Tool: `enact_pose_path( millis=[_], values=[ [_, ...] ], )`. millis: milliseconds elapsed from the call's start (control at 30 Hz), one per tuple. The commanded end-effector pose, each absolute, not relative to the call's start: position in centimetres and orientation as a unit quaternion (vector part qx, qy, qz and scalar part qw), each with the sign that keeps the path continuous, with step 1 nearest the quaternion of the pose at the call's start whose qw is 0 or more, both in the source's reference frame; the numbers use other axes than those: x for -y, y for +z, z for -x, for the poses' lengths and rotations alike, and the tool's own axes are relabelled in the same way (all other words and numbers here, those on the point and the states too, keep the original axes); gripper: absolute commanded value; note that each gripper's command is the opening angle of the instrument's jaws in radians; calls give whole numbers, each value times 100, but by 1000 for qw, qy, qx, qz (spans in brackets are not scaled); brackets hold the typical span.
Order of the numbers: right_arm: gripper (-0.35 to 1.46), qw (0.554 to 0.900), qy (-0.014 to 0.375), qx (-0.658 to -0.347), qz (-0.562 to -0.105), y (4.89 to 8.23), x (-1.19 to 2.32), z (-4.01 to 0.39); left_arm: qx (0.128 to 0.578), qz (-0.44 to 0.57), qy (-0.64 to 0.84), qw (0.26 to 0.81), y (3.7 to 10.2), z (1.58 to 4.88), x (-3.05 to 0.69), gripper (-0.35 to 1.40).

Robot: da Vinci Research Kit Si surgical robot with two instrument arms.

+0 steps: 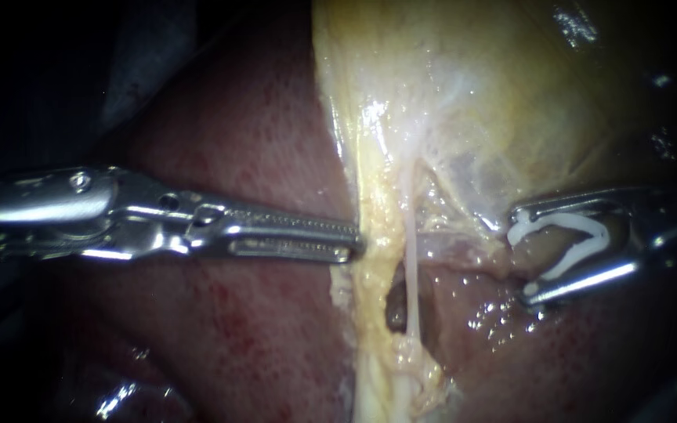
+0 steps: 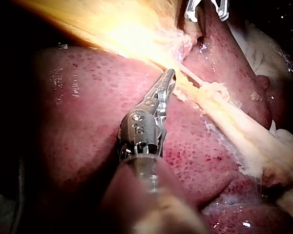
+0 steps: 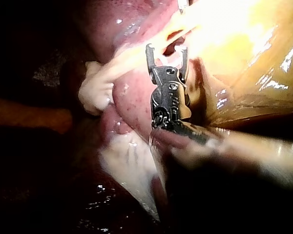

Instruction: Clipping first clip left tube

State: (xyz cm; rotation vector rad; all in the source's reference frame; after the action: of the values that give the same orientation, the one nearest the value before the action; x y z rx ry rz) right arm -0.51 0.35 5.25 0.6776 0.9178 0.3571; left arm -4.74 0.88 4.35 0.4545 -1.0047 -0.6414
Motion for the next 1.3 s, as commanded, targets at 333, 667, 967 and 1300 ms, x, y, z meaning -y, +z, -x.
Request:
enact_pose_path(
  millis=[333, 667, 967, 1300],
  values=[
    [55, 827, 169, -432, -318, 524, -32, 49, 469, -214, -299, 803, 426, 472, -84, -35],
    [55, 827, 166, -431, -321, 524, -18, 32, 471, -221, -296, 801, 398, 453, -77, -35],
    [54, 823, 167, -422, -341, 543, 14, 11, 471, -222, -296, 801, 394, 451, -77, -35],
    [55, 819, 183, -408, -359, 569, 46, -20, 471, -222, -298, 800, 387, 453, -75, -35]
  ],
)
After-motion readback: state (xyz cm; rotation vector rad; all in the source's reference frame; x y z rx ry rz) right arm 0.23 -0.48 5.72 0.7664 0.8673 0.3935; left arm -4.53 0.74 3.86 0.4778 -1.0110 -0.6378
